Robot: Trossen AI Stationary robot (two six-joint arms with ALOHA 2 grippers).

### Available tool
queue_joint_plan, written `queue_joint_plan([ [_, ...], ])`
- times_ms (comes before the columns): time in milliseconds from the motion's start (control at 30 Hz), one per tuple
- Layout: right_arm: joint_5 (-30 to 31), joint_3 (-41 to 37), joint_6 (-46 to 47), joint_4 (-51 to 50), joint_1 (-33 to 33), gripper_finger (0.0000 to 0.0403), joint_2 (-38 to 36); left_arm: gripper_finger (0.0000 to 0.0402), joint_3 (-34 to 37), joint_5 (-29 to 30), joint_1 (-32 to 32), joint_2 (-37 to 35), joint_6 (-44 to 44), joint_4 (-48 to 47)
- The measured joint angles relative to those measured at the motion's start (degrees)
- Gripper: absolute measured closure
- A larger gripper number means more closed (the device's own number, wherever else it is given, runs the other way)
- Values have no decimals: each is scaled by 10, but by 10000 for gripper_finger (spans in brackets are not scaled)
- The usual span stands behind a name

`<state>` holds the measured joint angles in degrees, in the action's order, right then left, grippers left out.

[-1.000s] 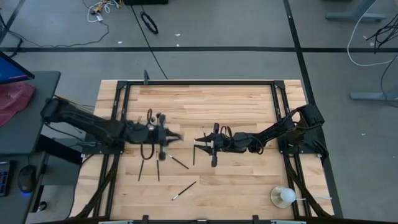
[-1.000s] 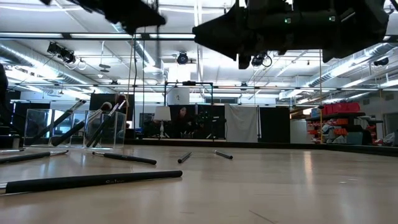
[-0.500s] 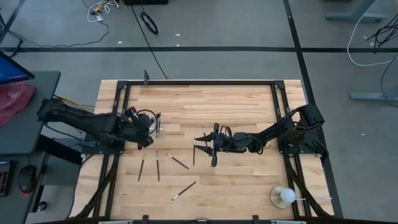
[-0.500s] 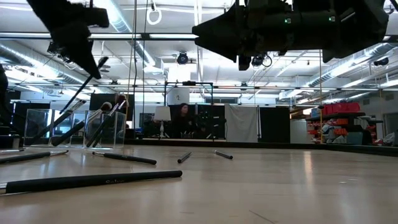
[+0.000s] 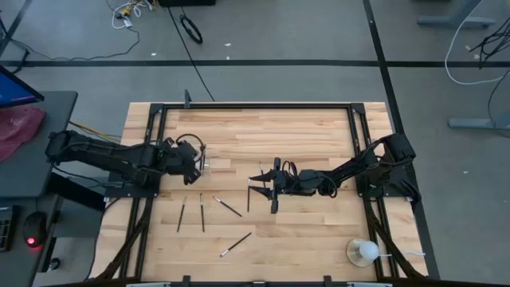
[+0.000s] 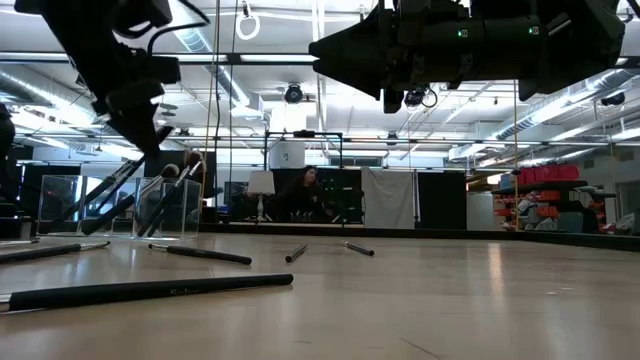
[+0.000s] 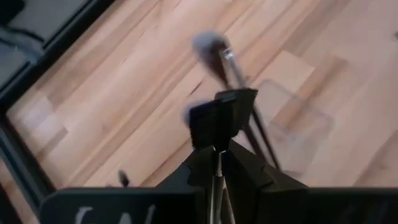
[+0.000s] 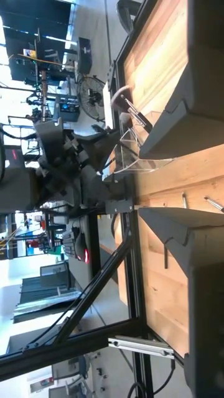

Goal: Put items in baskets/containers
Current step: Put the black eyebrow brush into the transparent organizer, then put the black eyeshadow brush into the transparent organizer

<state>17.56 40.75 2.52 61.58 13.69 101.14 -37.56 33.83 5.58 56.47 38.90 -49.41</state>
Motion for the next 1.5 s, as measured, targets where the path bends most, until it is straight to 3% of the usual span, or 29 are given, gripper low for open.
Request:
queue_joint_plan([
  [267, 0, 0, 0, 0, 0, 268, 0, 346, 6, -4, -55, 0, -12, -1],
  [600, 0, 0, 5, -10, 0, 268, 0, 252, -14, -7, -105, 0, -68, -13],
  [733, -1, 0, 68, -55, -13, 268, 0, 227, -56, -7, -104, 0, -98, -19],
  [833, 33, 0, 152, -141, -25, 268, 0, 219, -77, -5, -92, 0, -113, -4],
  [1000, 45, 14, 250, -318, -32, 245, 0, 221, -79, -4, -50, 0, -155, 76],
  [1167, 92, 49, 270, -462, -32, 203, 0, 224, -44, -5, 8, 6, -190, 212],
  [1367, 135, 55, 270, -494, -39, 191, 0, 225, 53, -6, 63, 7, -221, 425],
  [1500, 135, 55, 269, -493, -47, 193, 3, 225, 104, -6, 83, 7, -222, 502],
])
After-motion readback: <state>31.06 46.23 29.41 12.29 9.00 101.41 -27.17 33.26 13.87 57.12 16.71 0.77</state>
